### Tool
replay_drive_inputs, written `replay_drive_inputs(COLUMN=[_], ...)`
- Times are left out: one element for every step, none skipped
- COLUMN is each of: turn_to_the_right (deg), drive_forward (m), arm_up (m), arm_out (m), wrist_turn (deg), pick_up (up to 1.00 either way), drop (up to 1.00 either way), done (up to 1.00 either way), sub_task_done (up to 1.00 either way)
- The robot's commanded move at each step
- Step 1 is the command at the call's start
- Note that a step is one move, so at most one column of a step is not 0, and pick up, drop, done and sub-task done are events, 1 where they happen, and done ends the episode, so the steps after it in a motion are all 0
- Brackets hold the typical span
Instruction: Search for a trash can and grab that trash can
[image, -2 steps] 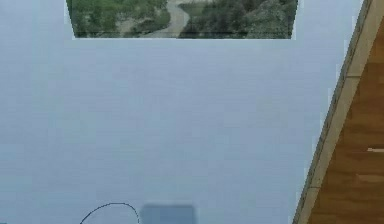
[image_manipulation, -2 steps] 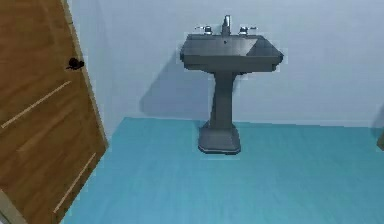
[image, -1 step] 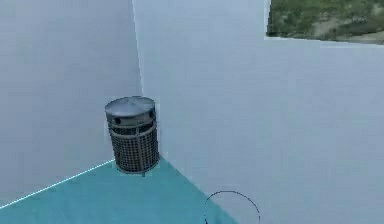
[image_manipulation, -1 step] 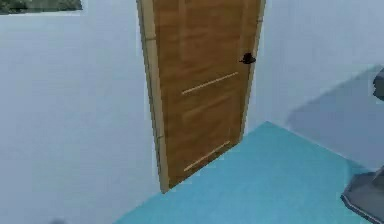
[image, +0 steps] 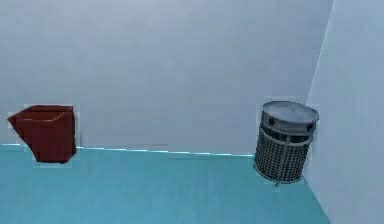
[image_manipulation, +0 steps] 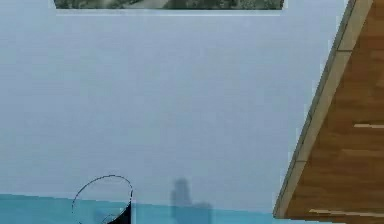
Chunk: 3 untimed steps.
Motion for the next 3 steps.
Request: replay_drive_inputs(turn_to_the_right=[-27.0,0.0,0.0], drive_forward=[0.0,0.0,0.0], arm_up=[0.0,0.26,0.0], arm_out=[0.0,0.0,0.5], wrist_turn=[0.0,0.0,0.0], pick_up=[0.0,0.0,0.0], drop=[0.0,0.0,0.0], done=[0.0,0.0,0.0], sub_task_done=[0.0,0.0,0.0])
